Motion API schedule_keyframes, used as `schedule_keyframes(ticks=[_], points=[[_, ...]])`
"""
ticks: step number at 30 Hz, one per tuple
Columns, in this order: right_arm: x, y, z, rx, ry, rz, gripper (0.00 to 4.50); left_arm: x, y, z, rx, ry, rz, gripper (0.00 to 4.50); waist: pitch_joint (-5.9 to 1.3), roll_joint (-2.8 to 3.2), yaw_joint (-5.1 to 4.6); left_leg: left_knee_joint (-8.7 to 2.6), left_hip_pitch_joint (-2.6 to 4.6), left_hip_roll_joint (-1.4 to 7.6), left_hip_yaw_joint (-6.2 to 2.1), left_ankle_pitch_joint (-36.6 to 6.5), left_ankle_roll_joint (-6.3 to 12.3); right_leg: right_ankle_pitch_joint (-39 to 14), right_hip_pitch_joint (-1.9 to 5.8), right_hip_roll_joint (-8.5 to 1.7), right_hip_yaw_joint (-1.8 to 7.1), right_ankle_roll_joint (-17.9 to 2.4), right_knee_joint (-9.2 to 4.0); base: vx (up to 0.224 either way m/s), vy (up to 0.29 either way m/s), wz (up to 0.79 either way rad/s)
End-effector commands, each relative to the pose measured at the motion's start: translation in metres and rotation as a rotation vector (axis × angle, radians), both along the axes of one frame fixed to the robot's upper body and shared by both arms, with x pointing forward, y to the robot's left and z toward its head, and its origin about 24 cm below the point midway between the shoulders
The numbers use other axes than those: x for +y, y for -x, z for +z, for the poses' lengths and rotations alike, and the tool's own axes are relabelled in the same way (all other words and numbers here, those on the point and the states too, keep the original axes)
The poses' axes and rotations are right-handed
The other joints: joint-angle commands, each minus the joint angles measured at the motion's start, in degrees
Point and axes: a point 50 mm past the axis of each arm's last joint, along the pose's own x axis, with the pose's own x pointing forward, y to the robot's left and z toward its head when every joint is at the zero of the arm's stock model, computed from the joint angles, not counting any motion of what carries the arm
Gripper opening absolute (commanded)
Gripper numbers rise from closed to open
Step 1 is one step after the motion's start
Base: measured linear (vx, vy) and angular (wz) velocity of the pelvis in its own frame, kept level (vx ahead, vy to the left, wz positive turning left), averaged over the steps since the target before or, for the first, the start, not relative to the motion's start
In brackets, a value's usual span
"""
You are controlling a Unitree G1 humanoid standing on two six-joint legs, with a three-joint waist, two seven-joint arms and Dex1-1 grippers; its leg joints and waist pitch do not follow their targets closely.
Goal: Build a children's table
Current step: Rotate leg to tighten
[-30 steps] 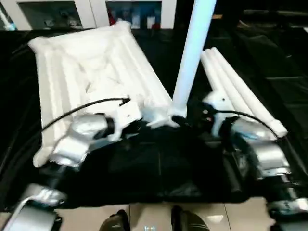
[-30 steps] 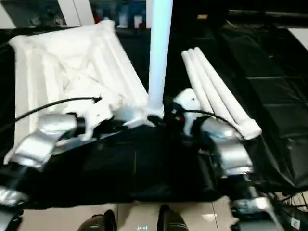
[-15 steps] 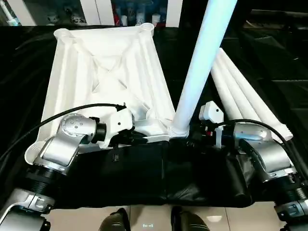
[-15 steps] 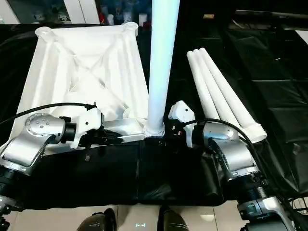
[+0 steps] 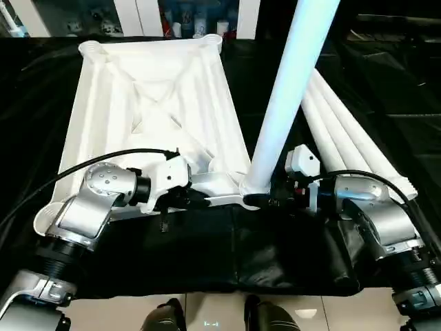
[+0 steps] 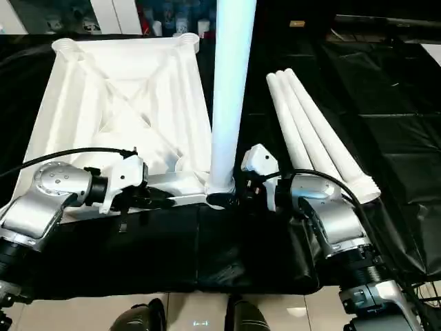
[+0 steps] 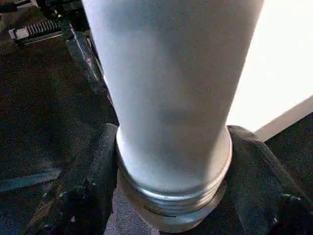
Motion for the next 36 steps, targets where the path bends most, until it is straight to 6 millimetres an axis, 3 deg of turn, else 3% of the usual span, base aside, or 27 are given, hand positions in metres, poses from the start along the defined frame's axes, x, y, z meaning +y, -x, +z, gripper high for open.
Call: schedule_keyframes(ticks=[1,7,10,12,14,16,17,18,22,26,31,33,36], points=[[0.003,0.002,-0.002,0.003,-0.009,0.025,2.77,-0.007,0.006,-0.005,0.031,0.052,-0.045,0.0,-3.83,-0.4,0.09,-2.91,1.32,2.97,-1.33,-8.41,7.11,-8.91,3.46,-2.99,1.95,-15.04,-2.53,0.0,0.0,0.0],[0.004,-0.001,-0.007,0.012,-0.031,-0.029,2.74,-0.008,0.006,-0.006,0.041,0.05,-0.043,0.0,-3.72,-0.46,-0.05,-2.94,1.21,2.9,-1.35,-8.81,7.02,-9.45,3.48,-3.0,1.93,-15.02,-2.6,0.0,0.0,0.0],[0.008,-0.012,-0.018,0.031,-0.116,-0.28,2.74,-0.017,-0.007,-0.014,0.009,0.041,0.105,0.0,-3.57,-0.62,-0.33,-3.12,1.21,2.86,-1.48,-10.51,5.74,-13.38,3.36,-3.15,1.99,-14.11,-3.1,0.0,0.0,0.0],[0.013,-0.014,-0.022,0.05,-0.156,-0.35,2.74,-0.022,-0.011,-0.016,0.011,0.056,0.155,0.0,-3.52,-0.52,-0.45,-3.28,1.39,2.8,-1.57,-11.7,4.2,-17.58,3.15,-3.19,2.06,-12.7,-3.55,0.0,0.0,0.0],[0.017,-0.015,-0.024,0.052,-0.173,-0.385,2.73,-0.026,-0.013,-0.016,0.006,0.058,0.177,0.0,-3.51,-0.54,-0.38,-3.37,1.43,2.78,-1.59,-12.06,3.96,-18.38,3.07,-3.11,2.07,-11.86,-3.67,0.0,0.0,0.0],[0.032,-0.02,-0.033,0.057,-0.215,-0.557,2.73,-0.041,-0.024,-0.02,-0.017,0.069,0.3,0.0,-3.41,-0.26,-0.42,-3.46,1.41,2.79,-1.58,-12.73,3.7,-19.12,2.81,-3.04,2.08,-11.33,-3.81,0.0,0.0,0.0],[0.035,-0.021,-0.035,0.054,-0.217,-0.597,2.73,-0.045,-0.027,-0.02,-0.019,0.072,0.333,0.0,-3.41,-0.44,-0.5,-3.45,1.53,2.71,-1.51,-13.31,2.92,-20.42,2.55,-3.04,2.12,-10.79,-4.08,0.0,0.0,0.0],[0.038,-0.022,-0.038,0.061,-0.22,-0.64,2.73,-0.049,-0.029,-0.021,-0.024,0.074,0.359,0.0,-3.52,-0.42,-0.34,-3.51,1.44,2.63,-1.74,-13.19,2.55,-20.98,2.82,-3.14,2.05,-10.53,-3.97,0.0,0.0,0.0],[0.053,-0.025,-0.048,0.112,-0.245,-0.79,2.73,-0.068,-0.034,-0.025,-0.038,0.083,0.436,0.0,-3.6,-0.42,-0.41,-3.59,1.41,2.47,-1.68,-14.07,2.99,-21.47,2.68,-2.99,2.05,-9.52,-4.23,0.0,0.0,0.0],[0.07,-0.023,-0.053,0.114,-0.236,-0.809,2.73,-0.082,-0.033,-0.03,-0.047,0.066,0.442,0.0,-3.51,-0.33,-0.32,-3.88,1.34,2.49,-1.77,-15.86,3.37,-23.02,2.39,-2.9,1.99,-7.97,-4.54,0.0,0.0,0.0],[0.074,-0.023,-0.049,0.094,-0.259,-0.781,2.73,-0.083,-0.031,-0.029,-0.06,0.061,0.413,0.0,-3.42,-0.12,-0.47,-4.28,1.52,2.52,-2.08,-19.48,2.48,-27.67,2.23,-3.07,1.93,-6.1,-5.09,0.0,0.0,0.0],[0.072,-0.024,-0.044,0.093,-0.305,-0.767,3.43,-0.079,-0.03,-0.029,-0.064,0.059,0.386,0.0,-3.51,-0.14,-0.49,-4.4,1.49,2.61,-2.2,-19.7,2.47,-27.75,2.31,-3.14,1.97,-5.69,-5.11,0.0,0.0,0.0],[0.065,-0.023,-0.035,0.055,-0.339,-0.735,3.65,-0.071,-0.027,-0.03,-0.072,0.045,0.375,0.0,-3.8,-0.18,-0.54,-4.41,1.15,2.67,-2.13,-17.98,3.2,-24.08,2.66,-3.15,1.97,-6.54,-4.8,0.0,0.0,0.0]])
